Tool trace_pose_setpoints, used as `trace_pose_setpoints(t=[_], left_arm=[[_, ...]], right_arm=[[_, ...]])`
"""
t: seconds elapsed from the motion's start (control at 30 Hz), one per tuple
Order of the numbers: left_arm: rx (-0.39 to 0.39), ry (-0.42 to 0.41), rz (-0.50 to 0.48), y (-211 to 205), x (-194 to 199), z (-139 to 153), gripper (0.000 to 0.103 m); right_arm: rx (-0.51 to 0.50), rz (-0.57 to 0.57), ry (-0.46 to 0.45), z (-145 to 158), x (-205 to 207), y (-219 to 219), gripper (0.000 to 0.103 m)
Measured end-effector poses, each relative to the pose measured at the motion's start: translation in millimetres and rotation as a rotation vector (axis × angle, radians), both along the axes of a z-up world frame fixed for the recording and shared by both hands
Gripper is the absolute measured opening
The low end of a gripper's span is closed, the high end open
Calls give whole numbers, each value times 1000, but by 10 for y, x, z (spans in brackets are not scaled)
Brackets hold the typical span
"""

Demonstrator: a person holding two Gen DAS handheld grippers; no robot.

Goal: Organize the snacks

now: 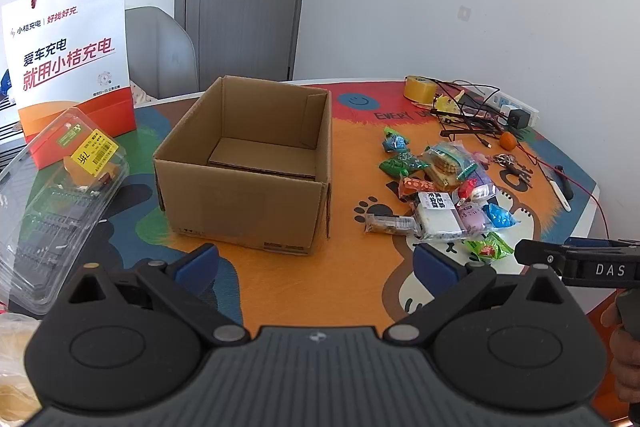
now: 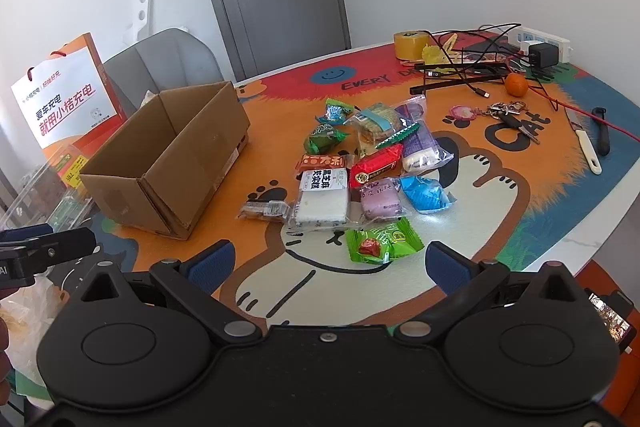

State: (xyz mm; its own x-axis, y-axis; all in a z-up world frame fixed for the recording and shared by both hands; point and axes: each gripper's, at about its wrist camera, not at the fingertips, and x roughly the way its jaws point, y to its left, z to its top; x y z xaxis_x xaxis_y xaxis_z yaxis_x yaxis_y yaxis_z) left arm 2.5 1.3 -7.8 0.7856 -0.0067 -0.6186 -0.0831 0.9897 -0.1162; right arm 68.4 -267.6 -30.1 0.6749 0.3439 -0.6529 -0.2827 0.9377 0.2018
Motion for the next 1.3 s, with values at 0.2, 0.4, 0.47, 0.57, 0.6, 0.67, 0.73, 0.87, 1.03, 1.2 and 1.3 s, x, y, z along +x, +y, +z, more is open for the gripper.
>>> trace_pose_setpoints(t=[0.2, 0.4, 0.47, 0.57, 0.6, 0.67, 0.73, 0.87, 1.03, 1.2, 1.3], left_arm=[[1, 0, -1, 5, -1, -6, 102], [-1, 1, 2, 15, 2, -20, 102], [0, 3, 1, 11, 6, -27, 102], [1, 4, -2, -4, 15, -36, 102], [2, 4, -4, -9, 19, -38, 102], [3, 4, -3, -19, 23, -46, 102], [1, 5, 3, -23, 37, -63, 102], [-2, 2, 8, -48, 69, -88, 102], [18, -4, 1, -137, 122, -125, 102], [16, -5, -18, -234, 231, -219, 102], [5, -6, -38, -292, 306, -269, 102]], right_arm=[[17, -1, 5, -1, -2, -11, 103], [13, 3, 4, 10, -5, 5, 103], [12, 7, 3, 13, -12, 13, 103], [8, 14, -1, 12, -16, 27, 103], [7, 14, 0, 6, -13, 27, 103], [9, 13, 0, -3, -6, 24, 103], [17, 25, -22, -8, -15, 12, 103], [24, 41, -43, -25, -10, -15, 103], [23, 38, -53, -83, 33, -54, 103], [14, 25, -52, -204, 111, -107, 103], [-6, 44, -65, -278, 128, -112, 103]])
